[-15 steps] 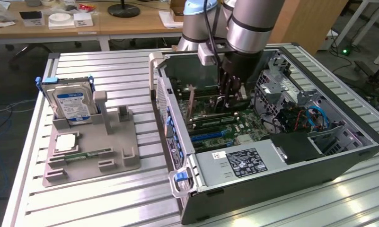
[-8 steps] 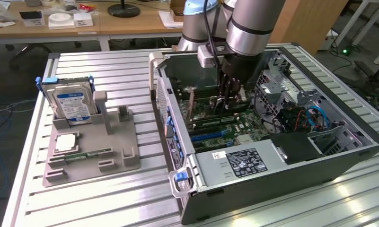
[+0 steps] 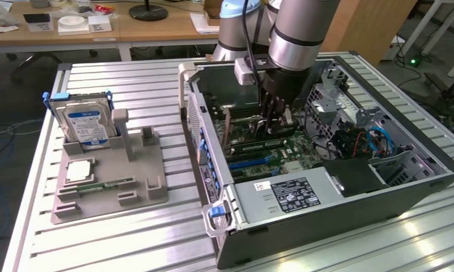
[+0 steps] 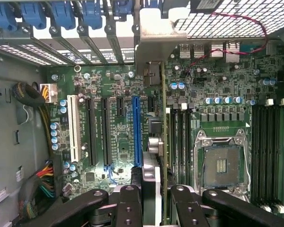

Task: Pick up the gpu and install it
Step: 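Insert the gpu into the slot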

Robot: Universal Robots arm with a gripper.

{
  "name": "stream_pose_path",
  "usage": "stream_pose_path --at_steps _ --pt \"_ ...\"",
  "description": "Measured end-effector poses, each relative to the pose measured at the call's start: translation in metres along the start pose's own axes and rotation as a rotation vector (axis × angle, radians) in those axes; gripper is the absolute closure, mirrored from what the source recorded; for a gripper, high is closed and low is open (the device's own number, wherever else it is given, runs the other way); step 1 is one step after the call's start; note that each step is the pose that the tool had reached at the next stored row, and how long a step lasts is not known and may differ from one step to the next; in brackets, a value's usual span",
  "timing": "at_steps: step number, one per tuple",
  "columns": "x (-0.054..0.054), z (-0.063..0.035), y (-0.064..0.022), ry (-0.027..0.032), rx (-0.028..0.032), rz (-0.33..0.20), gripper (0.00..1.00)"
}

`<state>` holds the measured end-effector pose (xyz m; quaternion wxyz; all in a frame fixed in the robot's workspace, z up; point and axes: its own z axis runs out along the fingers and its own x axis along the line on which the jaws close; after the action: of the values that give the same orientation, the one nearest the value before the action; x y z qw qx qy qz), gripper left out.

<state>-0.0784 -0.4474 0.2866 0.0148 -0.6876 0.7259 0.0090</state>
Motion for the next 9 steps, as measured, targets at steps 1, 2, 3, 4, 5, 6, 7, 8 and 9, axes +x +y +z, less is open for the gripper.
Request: stream_pose_path --at_steps 1,2,3,4,5,6,7,8,9 --pt "0.0005 0.0005 0.0000 0.0001 0.0000 0.000 0.72" --pt "0.0011 0.0010 0.0000 0.0000 0.0000 0.000 0.72" --pt "0.0017 0.0014 -0.0001 0.0000 0.0001 0.000 0.72" --pt "0.0022 0.0016 -0.0002 0.0003 0.0001 0.000 0.72" --pt "0.0026 0.0020 -0.0002 0.0004 0.0002 0.000 0.72" --pt "0.0029 0.0023 -0.0002 0.0007 0.0002 0.000 0.72" --pt "0.0033 0.0025 -0.0002 0.0014 0.0003 0.000 0.72" --pt "0.0035 0.0026 -0.0001 0.0024 0.0003 0.000 0.72" --pt "0.0036 0.0028 0.0001 0.0037 0.0003 0.000 0.72"
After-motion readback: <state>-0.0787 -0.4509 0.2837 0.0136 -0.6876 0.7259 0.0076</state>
